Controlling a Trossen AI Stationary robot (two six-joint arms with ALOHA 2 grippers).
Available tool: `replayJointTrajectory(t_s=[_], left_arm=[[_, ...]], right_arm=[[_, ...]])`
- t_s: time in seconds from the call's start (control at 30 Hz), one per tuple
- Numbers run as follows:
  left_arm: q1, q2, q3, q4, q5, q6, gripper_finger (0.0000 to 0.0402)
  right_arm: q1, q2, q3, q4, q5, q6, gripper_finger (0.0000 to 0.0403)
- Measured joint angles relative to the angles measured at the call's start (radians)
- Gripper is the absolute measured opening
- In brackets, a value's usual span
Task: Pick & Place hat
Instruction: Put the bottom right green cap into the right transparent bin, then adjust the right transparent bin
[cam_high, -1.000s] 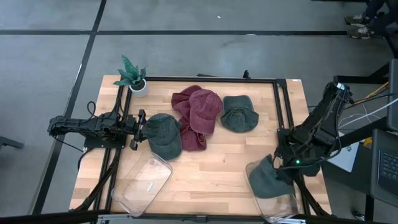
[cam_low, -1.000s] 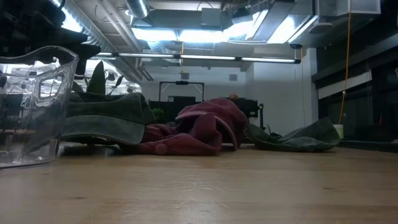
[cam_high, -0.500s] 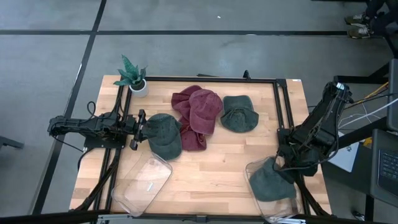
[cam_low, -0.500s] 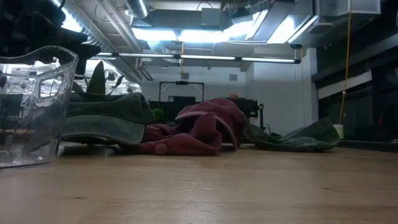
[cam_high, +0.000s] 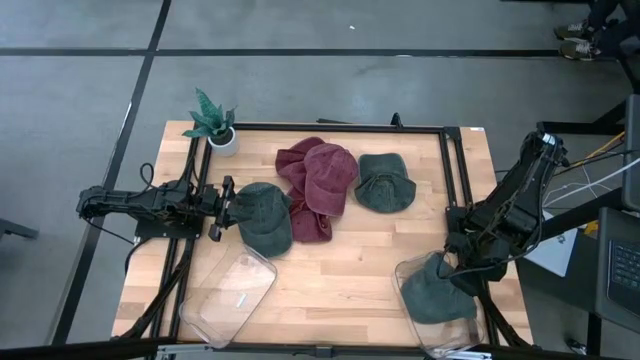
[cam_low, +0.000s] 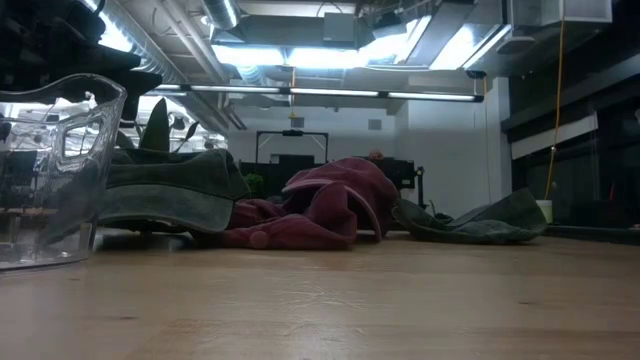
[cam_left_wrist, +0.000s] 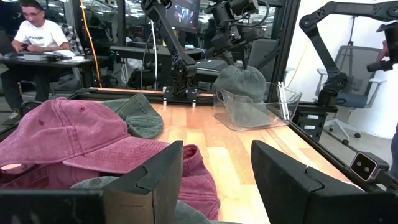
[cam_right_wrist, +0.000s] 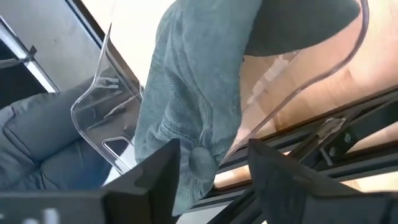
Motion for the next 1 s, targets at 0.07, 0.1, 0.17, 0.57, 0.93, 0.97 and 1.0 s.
replayJointTrajectory(t_s=[0.07, 0.1, 0.17, 0.57, 0.93, 0.97, 1.0], left_arm=[[0.000, 0.000, 0.000, 0.000, 0.000, 0.000, 0.0185], [0.000, 0.000, 0.000, 0.000, 0.000, 0.000, 0.0185], [0.000, 0.000, 0.000, 0.000, 0.000, 0.000, 0.0185], [0.000, 0.000, 0.000, 0.000, 0.000, 0.000, 0.0185], [0.000, 0.000, 0.000, 0.000, 0.000, 0.000, 0.0185], [0.000, 0.000, 0.000, 0.000, 0.000, 0.000, 0.0185], [0.000, 0.000, 0.000, 0.000, 0.000, 0.000, 0.0185]], right_arm=[[-0.001, -0.008, 0.000, -0.008, 0.003, -0.017, 0.0203], [-0.001, -0.012, 0.000, -0.016, 0.003, -0.033, 0.0208], [-0.002, -0.023, 0.003, -0.039, 0.000, -0.059, 0.0214], [-0.013, -0.038, 0.240, -0.306, 0.105, -0.187, 0.0217], [0.042, 0.080, 0.449, -0.289, 0.187, -0.423, 0.0217], [0.053, 0.102, 0.469, -0.285, 0.194, -0.455, 0.0217], [0.063, 0.125, 0.492, -0.284, 0.201, -0.483, 0.0217]])
